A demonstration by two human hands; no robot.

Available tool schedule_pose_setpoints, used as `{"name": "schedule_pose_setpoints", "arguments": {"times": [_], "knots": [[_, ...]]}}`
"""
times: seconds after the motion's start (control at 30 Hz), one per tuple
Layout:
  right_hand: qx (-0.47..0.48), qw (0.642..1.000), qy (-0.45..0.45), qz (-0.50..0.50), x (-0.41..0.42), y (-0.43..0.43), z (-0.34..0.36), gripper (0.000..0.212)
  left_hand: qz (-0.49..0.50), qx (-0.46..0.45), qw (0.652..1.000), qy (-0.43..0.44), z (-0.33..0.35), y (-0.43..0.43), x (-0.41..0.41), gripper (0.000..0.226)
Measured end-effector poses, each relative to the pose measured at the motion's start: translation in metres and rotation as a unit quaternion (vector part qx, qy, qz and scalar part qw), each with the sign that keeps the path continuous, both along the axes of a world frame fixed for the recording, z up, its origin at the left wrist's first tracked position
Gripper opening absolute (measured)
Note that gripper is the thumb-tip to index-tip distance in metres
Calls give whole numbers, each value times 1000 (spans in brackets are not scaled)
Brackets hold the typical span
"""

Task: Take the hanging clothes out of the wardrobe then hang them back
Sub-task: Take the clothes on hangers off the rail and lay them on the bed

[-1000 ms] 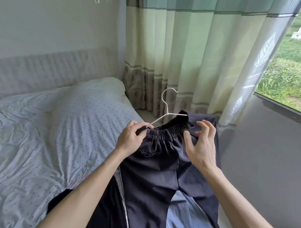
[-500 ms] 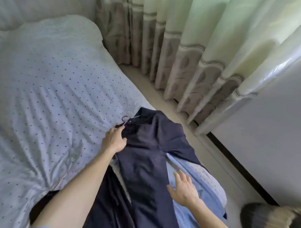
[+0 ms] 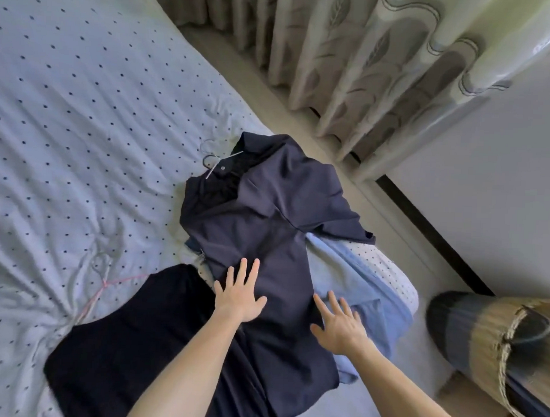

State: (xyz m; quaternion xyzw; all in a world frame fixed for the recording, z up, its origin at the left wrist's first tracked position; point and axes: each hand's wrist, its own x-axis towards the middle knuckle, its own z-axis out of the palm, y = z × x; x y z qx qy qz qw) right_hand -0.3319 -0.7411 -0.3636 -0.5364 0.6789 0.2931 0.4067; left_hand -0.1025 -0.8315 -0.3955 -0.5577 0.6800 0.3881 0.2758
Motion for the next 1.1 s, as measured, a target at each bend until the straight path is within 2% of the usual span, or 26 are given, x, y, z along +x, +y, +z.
{"name": "schedule_pose_setpoints", "arguments": {"times": [0.13, 0.27, 0.4, 0.53, 0.73, 0.93, 1.1], "knots": [[-56, 996, -26, -60, -6, 2, 24, 65, -16, 12, 1000, -22, 16, -12, 4, 78], [-163, 976, -43, -140, -30, 14, 69, 61, -37, -4, 999, -19, 55, -17, -23, 65], [-293, 937, -34, -190, -67, 50, 137, 56, -92, -50, 993, 52, 113, -6, -79, 62], [-401, 881, 7, -250, -111, 110, 203, 50, -201, -144, 959, 142, 180, 20, -159, 60], [-531, 765, 90, -353, -169, 252, 279, 44, -376, -238, 866, 227, 274, 116, -296, 60], [-578, 640, 226, -453, -186, 446, 332, 46, -536, -279, 717, 349, 356, 292, -403, 58], [-571, 541, 340, -515, -175, 603, 358, 49, -616, -247, 589, 461, 410, 452, -439, 62]]}}
